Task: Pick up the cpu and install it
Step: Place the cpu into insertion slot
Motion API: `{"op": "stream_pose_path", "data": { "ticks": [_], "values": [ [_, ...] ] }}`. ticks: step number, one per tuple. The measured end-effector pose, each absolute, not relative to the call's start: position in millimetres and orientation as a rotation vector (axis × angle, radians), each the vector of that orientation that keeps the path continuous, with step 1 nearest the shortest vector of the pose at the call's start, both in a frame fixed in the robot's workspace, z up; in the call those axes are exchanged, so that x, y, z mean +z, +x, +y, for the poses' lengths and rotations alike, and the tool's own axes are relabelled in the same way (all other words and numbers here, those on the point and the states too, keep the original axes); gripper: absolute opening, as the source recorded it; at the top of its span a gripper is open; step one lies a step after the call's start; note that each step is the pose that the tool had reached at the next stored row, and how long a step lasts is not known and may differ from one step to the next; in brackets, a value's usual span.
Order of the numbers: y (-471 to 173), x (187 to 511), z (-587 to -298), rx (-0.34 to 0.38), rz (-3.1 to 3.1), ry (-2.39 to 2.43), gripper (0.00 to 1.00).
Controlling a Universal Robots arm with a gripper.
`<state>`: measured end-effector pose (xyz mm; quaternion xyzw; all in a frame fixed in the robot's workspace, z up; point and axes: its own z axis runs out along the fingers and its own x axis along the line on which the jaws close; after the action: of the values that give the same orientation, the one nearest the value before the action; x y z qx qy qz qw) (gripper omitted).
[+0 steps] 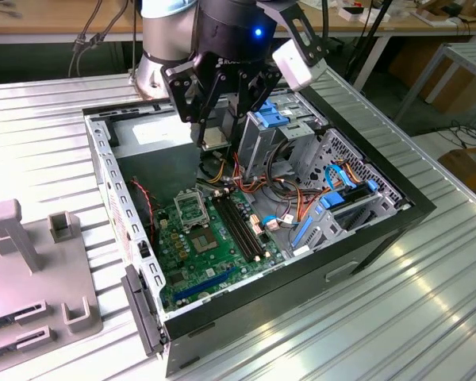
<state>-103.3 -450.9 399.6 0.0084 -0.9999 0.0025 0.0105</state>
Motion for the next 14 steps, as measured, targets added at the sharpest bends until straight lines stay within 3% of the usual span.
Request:
{"op": "stream_pose_path", "data": {
  "ticks": [14],
  "values": [
    [-102.6,399.6,-451.8,0.008,-3.121,0.026,0.47]
  ]
}}
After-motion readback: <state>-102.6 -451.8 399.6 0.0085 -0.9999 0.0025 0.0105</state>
